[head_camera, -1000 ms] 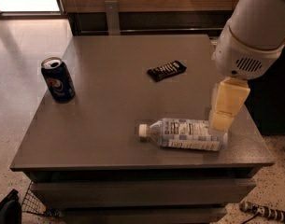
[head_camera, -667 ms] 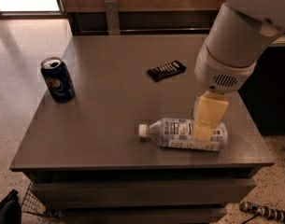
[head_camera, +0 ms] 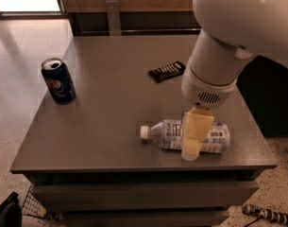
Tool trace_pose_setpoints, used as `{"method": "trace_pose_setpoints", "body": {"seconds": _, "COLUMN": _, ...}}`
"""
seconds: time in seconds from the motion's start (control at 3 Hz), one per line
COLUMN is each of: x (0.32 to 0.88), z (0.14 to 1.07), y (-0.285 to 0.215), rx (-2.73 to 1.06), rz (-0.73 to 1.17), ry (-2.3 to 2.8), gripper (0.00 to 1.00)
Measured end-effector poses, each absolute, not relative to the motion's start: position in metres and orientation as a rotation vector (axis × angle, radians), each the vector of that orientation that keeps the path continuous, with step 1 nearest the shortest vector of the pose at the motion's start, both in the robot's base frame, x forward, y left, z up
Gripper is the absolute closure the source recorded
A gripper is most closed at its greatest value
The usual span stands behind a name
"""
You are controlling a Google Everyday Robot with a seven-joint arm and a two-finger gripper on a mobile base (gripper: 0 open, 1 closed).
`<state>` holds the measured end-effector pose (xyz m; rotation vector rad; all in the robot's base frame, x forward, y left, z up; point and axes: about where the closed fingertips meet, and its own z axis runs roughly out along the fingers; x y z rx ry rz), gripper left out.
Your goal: Place blue plastic bottle upright
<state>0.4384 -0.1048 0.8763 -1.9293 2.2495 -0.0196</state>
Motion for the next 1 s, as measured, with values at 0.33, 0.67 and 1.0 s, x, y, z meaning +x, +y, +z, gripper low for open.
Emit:
{"method": "trace_pose_setpoints", "body": {"seconds": 0.33, "x": 0.439, "z": 0.859, "y": -0.103, "rx": -1.948, "rz": -0.036, "ry": 2.267, "gripper": 0.0}}
{"method": "trace_pose_setpoints", "body": {"seconds": 0.67, "x": 0.442, "z": 0.847, "y": -0.113, "rx": -1.933, "rz": -0.043, "ry": 2.29, "gripper": 0.0}}
{"method": "trace_pose_setpoints", "body": {"seconds": 1.0, "x": 0.445, "z": 0.836, "y": -0.125, "rx": -1.907, "rz": -0.043, "ry": 2.308, "gripper": 0.0}}
